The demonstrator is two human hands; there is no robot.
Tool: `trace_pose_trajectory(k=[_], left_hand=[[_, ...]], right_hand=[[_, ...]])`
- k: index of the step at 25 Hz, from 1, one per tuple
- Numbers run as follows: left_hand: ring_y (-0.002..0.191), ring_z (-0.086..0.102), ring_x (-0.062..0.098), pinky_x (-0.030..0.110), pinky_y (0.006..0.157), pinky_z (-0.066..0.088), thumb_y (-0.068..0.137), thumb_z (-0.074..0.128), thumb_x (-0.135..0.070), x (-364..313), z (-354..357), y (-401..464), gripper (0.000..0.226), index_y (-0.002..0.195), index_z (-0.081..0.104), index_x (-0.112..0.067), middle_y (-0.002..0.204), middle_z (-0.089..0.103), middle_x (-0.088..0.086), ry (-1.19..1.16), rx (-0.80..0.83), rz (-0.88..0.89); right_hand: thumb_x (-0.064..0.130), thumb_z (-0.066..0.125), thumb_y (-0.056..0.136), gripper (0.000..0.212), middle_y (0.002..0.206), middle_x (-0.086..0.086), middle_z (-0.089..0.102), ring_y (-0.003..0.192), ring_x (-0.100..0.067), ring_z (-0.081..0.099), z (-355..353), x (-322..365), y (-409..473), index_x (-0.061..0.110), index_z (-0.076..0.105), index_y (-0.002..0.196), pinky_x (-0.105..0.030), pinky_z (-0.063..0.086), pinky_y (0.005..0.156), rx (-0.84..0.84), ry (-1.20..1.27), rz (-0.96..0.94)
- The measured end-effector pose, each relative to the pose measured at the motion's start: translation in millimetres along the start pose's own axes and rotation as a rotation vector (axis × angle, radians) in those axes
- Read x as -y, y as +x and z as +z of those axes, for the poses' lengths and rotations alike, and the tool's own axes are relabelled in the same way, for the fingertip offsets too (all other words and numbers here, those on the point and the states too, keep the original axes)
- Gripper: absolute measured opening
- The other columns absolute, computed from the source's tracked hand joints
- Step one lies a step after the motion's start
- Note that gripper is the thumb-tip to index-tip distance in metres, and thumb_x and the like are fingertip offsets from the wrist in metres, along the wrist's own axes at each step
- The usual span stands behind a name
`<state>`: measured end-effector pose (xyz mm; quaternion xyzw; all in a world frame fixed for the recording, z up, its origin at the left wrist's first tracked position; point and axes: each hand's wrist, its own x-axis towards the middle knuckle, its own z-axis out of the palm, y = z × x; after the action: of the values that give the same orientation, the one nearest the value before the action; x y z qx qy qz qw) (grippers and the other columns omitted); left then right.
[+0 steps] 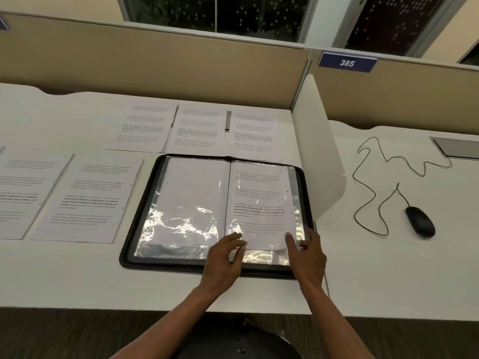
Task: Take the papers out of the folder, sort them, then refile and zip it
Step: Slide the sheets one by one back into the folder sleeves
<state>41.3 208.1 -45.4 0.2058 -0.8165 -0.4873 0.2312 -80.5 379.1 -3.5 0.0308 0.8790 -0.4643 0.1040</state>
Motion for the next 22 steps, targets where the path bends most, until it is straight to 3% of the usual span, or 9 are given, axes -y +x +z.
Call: trace_pose_trajectory(k=[2, 4, 7, 11, 15, 17, 18, 20, 22], left_hand=[[0.122, 0.056, -0.003, 0.015, 0.104, 0.042, 0.089, 0.071, -0.016, -7.0, -4.5, -2.7, 0.021, 0.109, 0.075, -0.023, 0.125, 0.065, -0.014, -0.034, 0.024, -0.028], [0.124, 0.054, -0.002, 0.016, 0.104, 0.042, 0.087, 0.070, -0.018, -17.1, -13.5, -3.3, 0.029, 0.116, 0.071, -0.026, 0.128, 0.063, -0.018, -0.085, 0.035, -0.079], [0.115, 0.059, -0.003, 0.018, 0.098, 0.046, 0.090, 0.059, -0.039, -40.5, -35.7, 15.0, 0.034, 0.122, 0.067, -0.032, 0.121, 0.065, -0.023, -0.177, -0.072, -0.238], [0.105, 0.069, 0.010, 0.032, 0.089, 0.056, 0.087, 0.051, -0.065, -70.1, -79.5, 57.3, 0.054, 0.125, 0.066, -0.029, 0.118, 0.071, -0.009, -0.417, -0.133, -0.358], [0.097, 0.071, 0.012, 0.038, 0.087, 0.056, 0.094, 0.064, -0.044, -72.8, -123.2, 83.0, 0.025, 0.111, 0.070, -0.027, 0.106, 0.074, -0.005, -0.466, -0.178, -0.489], [0.096, 0.071, 0.020, 0.040, 0.087, 0.058, 0.092, 0.068, -0.031, -55.5, -137.8, 86.7, 0.024, 0.113, 0.068, -0.020, 0.105, 0.073, 0.003, -0.407, -0.253, -0.576], [0.097, 0.069, 0.023, 0.040, 0.086, 0.058, 0.091, 0.068, -0.026, -44.9, -144.4, 87.2, 0.024, 0.115, 0.066, -0.020, 0.106, 0.071, 0.004, -0.344, -0.281, -0.617], [0.095, 0.066, 0.022, 0.038, 0.081, 0.057, 0.090, 0.065, -0.014, -18.2, -158.6, 86.7, 0.030, 0.120, 0.062, -0.019, 0.108, 0.069, 0.005, -0.229, -0.291, -0.676], [0.092, 0.066, 0.022, 0.035, 0.077, 0.057, 0.087, 0.062, -0.005, 12.5, -174.4, 85.3, 0.037, 0.123, 0.063, -0.013, 0.107, 0.069, 0.005, -0.146, -0.259, -0.719]], right_hand=[[0.034, 0.072, 0.090, 0.048, 0.112, 0.000, 0.068, 0.098, -0.018, 0.066, 5.8, 15.6, 5.1, 0.032, 0.053, 0.134, -0.038, 0.057, 0.082, 0.009, 0.159, 0.022], [0.022, 0.073, 0.090, 0.044, 0.108, -0.002, 0.069, 0.094, -0.015, 0.066, 13.8, 41.9, 2.3, 0.033, 0.059, 0.130, -0.027, 0.054, 0.075, 0.024, 0.281, -0.026], [0.015, 0.074, 0.090, 0.050, 0.101, 0.006, 0.069, 0.092, -0.008, 0.065, 32.4, 85.1, -16.7, 0.029, 0.057, 0.135, -0.012, 0.050, 0.076, 0.064, 0.316, -0.279], [0.024, 0.074, 0.091, 0.057, 0.107, 0.024, 0.067, 0.101, 0.004, 0.065, 70.4, 121.4, -49.7, 0.028, 0.050, 0.142, -0.005, 0.045, 0.091, 0.297, 0.268, -0.547], [0.027, 0.071, 0.093, 0.060, 0.116, 0.012, 0.071, 0.107, 0.002, 0.065, 104.7, 144.7, -65.0, 0.027, 0.047, 0.147, -0.008, 0.046, 0.096, 0.671, 0.181, -0.635], [0.029, 0.071, 0.092, 0.050, 0.120, 0.008, 0.071, 0.109, -0.001, 0.066, 116.2, 148.5, -58.8, 0.024, 0.057, 0.140, -0.019, 0.051, 0.099, 0.825, 0.185, -0.582], [0.031, 0.072, 0.091, 0.041, 0.118, 0.008, 0.072, 0.108, -0.002, 0.066, 120.4, 147.7, -54.2, 0.024, 0.064, 0.131, -0.025, 0.053, 0.099, 0.809, 0.213, -0.544], [0.041, 0.071, 0.090, 0.030, 0.117, 0.013, 0.070, 0.114, -0.005, 0.062, 131.6, 135.7, -37.0, 0.027, 0.070, 0.117, -0.029, 0.049, 0.101, 0.604, 0.108, -0.527], [0.053, 0.063, 0.088, 0.044, 0.134, 0.004, 0.061, 0.133, -0.015, 0.049, 147.9, 118.2, -17.8, 0.025, 0.067, 0.122, -0.037, 0.036, 0.114, 0.487, -0.204, -0.630]])
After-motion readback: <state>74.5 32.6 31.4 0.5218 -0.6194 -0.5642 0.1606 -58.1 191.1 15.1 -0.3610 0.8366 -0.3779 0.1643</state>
